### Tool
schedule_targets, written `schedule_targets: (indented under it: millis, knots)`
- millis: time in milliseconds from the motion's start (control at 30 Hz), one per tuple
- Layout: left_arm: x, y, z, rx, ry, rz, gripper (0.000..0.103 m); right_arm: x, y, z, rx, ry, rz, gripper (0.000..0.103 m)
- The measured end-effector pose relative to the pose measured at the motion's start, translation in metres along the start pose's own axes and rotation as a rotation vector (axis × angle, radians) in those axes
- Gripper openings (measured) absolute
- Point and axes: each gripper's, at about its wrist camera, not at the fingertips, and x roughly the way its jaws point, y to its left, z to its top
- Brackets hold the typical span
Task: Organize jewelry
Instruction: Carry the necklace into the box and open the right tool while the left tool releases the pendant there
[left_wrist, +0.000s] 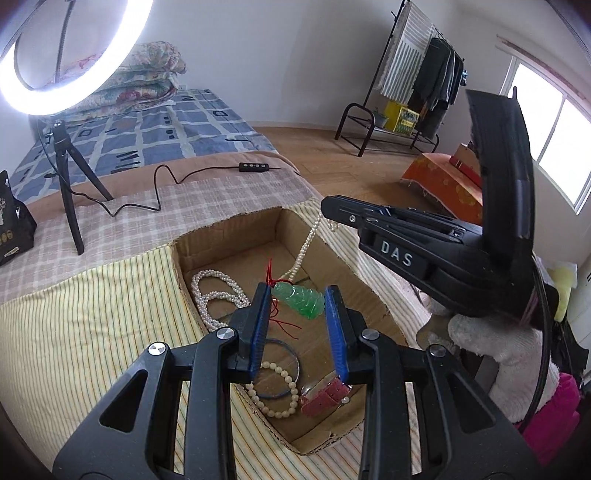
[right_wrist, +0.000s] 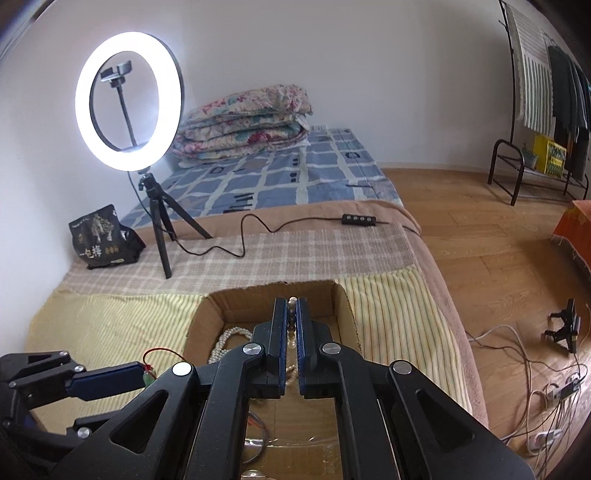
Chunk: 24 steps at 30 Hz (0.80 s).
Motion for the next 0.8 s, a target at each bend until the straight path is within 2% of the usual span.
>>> schedule_targets:
  millis: [267, 667, 700, 800]
  knots:
    - [0.012, -0.003, -0.005, 0.028, 0.017, 0.019, 0.029, 0.014, -0.009, -0.005, 0.031, 0.039, 0.006, 0.003]
    - [0.01, -0.006, -0.006, 0.045, 0.019, 0.021, 0.029, 0.011, -0.008, -0.004, 0.018, 0.03, -0.005, 0.004]
    - [0.01, -0.007, -0.006, 0.048, 0.019, 0.022, 0.029, 0.012, -0.007, -0.004, 0.018, 0.029, -0.007, 0.006]
    - [0.009, -0.009, -0.006, 0.055, 0.02, 0.023, 0.03, 0.009, -0.006, -0.003, 0.013, 0.024, -0.01, 0.031]
